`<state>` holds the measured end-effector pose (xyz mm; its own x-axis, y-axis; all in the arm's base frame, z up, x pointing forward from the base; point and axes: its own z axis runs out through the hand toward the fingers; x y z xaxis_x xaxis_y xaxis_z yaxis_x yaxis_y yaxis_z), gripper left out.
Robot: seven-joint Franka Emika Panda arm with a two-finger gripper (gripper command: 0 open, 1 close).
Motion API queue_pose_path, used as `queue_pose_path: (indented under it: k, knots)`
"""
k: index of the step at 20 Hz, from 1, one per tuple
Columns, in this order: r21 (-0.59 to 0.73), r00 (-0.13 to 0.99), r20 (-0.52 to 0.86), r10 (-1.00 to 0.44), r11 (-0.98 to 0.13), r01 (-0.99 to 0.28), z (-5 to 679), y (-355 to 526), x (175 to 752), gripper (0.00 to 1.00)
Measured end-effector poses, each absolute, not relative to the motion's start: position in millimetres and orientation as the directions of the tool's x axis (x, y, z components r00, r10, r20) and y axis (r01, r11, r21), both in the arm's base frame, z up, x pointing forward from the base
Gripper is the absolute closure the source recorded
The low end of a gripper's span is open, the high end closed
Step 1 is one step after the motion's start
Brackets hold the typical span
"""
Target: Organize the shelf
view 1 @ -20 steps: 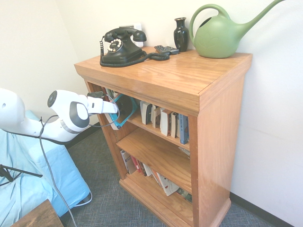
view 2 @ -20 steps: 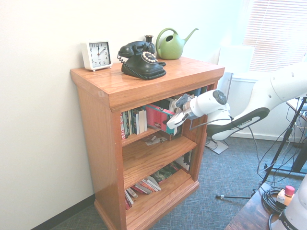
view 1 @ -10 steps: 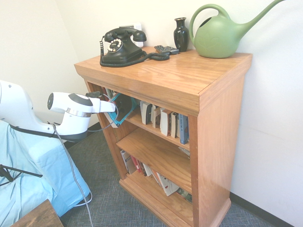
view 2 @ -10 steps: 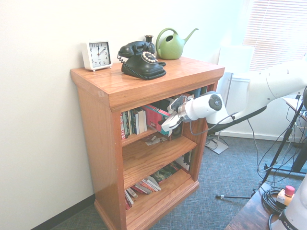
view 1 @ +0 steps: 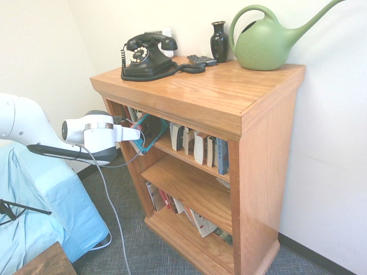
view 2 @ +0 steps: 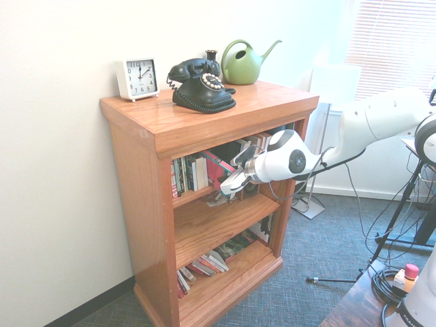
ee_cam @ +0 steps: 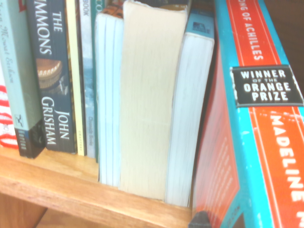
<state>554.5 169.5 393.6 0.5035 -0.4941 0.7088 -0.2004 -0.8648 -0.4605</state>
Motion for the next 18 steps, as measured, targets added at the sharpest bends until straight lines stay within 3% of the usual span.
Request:
queue_pose_path:
  k: [16,17,18]
  knots:
    - [-0.470,0.476,0.719,-0.507,-0.859,-0.204,401,165,587,1.00]
    - [-0.468,0.477,0.719,-0.505,-0.860,-0.204,401,165,588,0.00]
    - [-0.466,0.479,0.720,-0.502,-0.861,-0.203,402,166,588,0.00]
